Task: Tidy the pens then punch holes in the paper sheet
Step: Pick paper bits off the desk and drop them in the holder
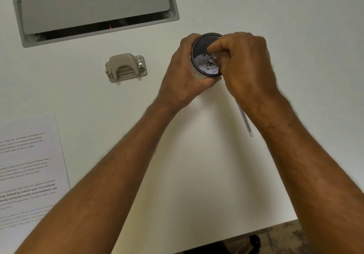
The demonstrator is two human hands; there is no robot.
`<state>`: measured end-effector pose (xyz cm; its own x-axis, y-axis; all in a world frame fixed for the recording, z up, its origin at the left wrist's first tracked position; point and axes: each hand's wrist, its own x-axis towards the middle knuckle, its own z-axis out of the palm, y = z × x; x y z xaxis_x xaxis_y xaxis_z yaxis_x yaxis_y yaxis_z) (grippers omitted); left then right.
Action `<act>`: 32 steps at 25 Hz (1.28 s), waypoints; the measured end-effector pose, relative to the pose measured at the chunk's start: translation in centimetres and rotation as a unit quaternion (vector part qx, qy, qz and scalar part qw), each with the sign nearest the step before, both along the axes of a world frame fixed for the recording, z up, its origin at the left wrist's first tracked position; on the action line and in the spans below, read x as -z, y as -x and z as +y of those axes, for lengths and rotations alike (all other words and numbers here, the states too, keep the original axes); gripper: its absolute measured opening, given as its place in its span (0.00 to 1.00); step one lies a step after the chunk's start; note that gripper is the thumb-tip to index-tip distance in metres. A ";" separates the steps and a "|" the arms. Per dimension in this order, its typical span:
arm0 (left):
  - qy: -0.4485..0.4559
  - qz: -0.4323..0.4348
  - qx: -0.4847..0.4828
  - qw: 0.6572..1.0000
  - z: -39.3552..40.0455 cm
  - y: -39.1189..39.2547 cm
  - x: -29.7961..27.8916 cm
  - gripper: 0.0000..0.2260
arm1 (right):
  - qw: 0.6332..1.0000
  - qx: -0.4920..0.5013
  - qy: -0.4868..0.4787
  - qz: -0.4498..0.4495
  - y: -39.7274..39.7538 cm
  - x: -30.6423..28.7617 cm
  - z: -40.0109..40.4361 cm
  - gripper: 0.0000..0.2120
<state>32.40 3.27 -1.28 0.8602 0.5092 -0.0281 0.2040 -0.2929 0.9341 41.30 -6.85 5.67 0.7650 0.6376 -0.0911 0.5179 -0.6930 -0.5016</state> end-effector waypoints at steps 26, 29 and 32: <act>-0.218 0.139 -0.120 0.958 2.6 21.3 3.1 0.19 | 0.975 0.023 -0.211 -0.064 10.5 2.1 -1.4 0.06; -0.246 0.188 -0.107 0.945 1.6 24.8 4.1 0.20 | 0.984 0.011 -0.178 -0.004 16.1 5.5 -2.5 0.08; -0.276 0.248 -0.083 0.925 0.5 27.0 5.1 0.23 | 0.994 0.010 -0.110 0.018 21.6 9.1 -4.0 0.15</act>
<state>5.37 3.74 -6.38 0.7199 0.6875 -0.0956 0.6525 -0.6234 0.4308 19.68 -10.83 -3.42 0.7770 0.6292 0.0213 0.4831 -0.5743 -0.6609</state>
